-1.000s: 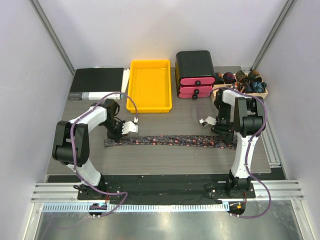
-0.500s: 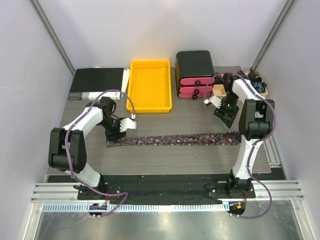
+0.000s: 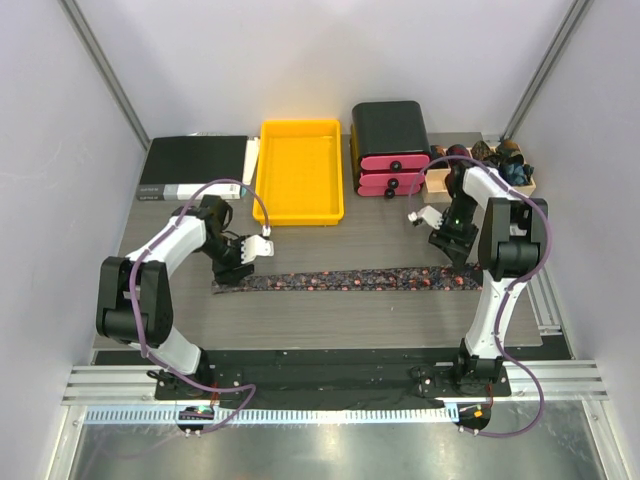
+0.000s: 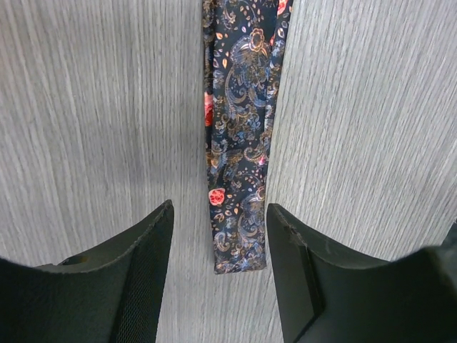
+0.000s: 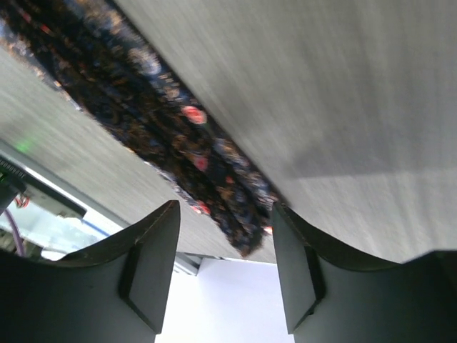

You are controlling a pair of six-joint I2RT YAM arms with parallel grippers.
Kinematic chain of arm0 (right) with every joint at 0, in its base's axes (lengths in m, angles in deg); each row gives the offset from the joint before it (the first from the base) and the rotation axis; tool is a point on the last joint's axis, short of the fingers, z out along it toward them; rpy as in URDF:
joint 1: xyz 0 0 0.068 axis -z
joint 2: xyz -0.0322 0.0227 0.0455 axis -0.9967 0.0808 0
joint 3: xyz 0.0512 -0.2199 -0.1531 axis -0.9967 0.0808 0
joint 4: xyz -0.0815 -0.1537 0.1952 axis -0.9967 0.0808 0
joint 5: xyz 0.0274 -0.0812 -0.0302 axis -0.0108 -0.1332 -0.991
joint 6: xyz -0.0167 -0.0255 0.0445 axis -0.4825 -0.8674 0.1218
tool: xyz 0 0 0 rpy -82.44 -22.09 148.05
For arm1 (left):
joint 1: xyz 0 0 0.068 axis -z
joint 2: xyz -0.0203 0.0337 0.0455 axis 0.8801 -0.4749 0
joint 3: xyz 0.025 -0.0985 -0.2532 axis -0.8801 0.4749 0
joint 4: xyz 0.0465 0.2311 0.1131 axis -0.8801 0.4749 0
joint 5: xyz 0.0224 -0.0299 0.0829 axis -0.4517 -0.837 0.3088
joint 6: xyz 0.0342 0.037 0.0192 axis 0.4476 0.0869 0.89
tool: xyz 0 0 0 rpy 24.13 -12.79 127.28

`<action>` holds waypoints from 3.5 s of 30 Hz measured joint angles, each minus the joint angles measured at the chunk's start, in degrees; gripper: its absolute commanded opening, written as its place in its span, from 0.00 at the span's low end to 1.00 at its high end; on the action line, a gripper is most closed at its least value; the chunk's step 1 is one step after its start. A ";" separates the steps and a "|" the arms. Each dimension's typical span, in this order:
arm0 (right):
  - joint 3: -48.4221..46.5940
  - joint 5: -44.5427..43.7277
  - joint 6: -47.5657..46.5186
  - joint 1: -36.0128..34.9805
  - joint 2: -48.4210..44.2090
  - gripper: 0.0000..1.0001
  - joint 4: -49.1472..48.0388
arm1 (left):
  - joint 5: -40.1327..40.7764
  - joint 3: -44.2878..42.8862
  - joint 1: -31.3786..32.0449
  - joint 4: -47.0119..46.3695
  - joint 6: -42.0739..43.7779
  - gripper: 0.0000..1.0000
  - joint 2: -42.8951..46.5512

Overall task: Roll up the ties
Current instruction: Flatten out the tie at the center of the board, then roll the tie at the center of the board.

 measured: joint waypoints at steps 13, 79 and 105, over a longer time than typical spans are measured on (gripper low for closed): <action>3.19 -0.13 -1.44 -0.37 -0.04 0.01 0.22 | 0.00 1.51 0.00 -1.22 -0.22 0.56 0.66; 24.26 -5.18 -1.07 -1.66 -14.58 0.65 -22.14 | 2.38 1.86 3.61 -9.70 -3.04 0.53 -5.01; 9.51 21.99 18.64 -18.23 -32.83 1.00 -31.30 | -23.23 -7.08 -4.44 -9.42 -25.05 0.97 14.88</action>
